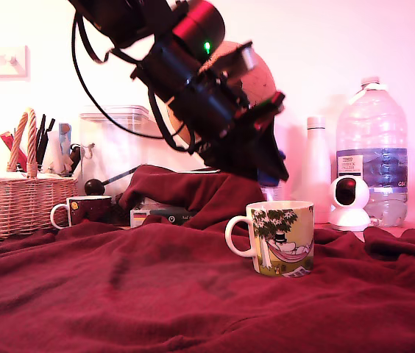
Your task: Pick up the coffee capsules on the table and drop them inside the coffee cup
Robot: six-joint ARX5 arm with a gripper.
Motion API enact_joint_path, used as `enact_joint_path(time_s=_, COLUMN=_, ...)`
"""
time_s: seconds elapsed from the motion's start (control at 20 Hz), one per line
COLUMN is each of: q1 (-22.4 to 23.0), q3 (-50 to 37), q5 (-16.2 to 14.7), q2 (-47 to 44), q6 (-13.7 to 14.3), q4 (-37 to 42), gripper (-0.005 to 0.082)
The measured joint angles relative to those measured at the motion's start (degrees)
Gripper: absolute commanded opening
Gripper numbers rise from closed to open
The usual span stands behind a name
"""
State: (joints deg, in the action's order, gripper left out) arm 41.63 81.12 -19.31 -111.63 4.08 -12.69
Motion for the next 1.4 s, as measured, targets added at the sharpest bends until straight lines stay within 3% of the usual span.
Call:
enact_joint_path(time_s=1.05, q1=0.28, q3=1.81, q5=0.31, q2=-2.4, q6=0.0, q4=-1.86, gripper=0.0172)
enact_joint_path(time_s=1.1, q1=0.28, q3=1.81, q5=0.33, q2=-2.4, q6=0.0, q4=-1.75, gripper=0.025)
enact_joint_path(time_s=1.2, q1=0.28, q3=1.81, q5=0.31, q2=-2.4, q6=0.0, q4=-1.31, gripper=0.0574)
enact_joint_path(time_s=1.25, q1=0.28, q3=1.81, q5=0.35, q2=-2.4, q6=-0.02, q4=-1.27, gripper=0.0663)
enact_joint_path(time_s=1.4, q1=0.28, q3=1.81, q5=0.35, q2=-2.4, q6=-0.02, q4=-1.27, gripper=0.0693)
